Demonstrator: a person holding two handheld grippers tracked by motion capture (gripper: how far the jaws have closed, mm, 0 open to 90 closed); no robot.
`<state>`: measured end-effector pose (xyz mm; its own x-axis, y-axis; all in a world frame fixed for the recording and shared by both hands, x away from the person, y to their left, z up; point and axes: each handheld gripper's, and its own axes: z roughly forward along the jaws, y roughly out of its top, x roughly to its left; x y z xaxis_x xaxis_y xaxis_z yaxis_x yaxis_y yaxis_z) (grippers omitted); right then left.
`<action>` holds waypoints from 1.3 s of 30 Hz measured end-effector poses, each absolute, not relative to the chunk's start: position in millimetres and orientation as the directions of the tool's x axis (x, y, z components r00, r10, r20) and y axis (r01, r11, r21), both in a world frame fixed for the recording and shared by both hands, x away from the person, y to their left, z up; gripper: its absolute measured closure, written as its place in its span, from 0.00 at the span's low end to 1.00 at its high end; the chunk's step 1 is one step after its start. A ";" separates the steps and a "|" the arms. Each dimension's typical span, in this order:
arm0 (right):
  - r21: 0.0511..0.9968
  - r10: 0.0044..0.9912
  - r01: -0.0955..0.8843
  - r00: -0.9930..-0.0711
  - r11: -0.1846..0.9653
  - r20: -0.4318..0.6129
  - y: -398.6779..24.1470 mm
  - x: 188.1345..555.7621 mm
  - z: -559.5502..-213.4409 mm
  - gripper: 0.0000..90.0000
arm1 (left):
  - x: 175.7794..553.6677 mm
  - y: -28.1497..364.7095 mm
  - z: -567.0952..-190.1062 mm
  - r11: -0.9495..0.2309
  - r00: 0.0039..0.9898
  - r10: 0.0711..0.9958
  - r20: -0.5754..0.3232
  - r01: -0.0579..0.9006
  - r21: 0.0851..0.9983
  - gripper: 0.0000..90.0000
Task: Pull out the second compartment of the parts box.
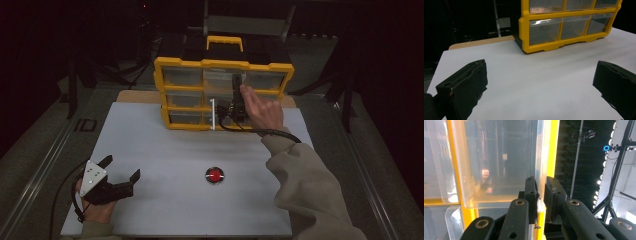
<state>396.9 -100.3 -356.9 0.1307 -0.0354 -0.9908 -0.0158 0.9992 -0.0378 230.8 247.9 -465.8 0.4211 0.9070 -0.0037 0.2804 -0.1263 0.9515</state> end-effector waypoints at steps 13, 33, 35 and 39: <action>-0.043 -0.040 -0.023 0.118 0.999 -0.992 -101.1 385.2 -354.1 0.89 | 230.4 247.8 -465.5 -0.127 0.421 0.907 -0.002 0.280 0.952 0.00; -0.033 -0.029 -0.032 0.108 0.999 -0.994 -102.3 367.1 -351.4 0.89 | 230.6 247.5 -465.6 -0.130 0.419 0.908 0.002 0.277 0.952 0.00; -0.037 -0.033 -0.036 0.110 0.999 -0.993 -102.6 365.3 -350.7 0.89 | 230.6 247.3 -465.6 -0.129 0.419 0.908 0.002 0.276 0.952 0.00; -0.039 -0.035 -0.040 0.112 0.998 -0.993 -103.2 360.9 -350.4 0.89 | 230.3 247.5 -465.4 -0.129 0.419 0.908 0.002 0.276 0.952 0.00</action>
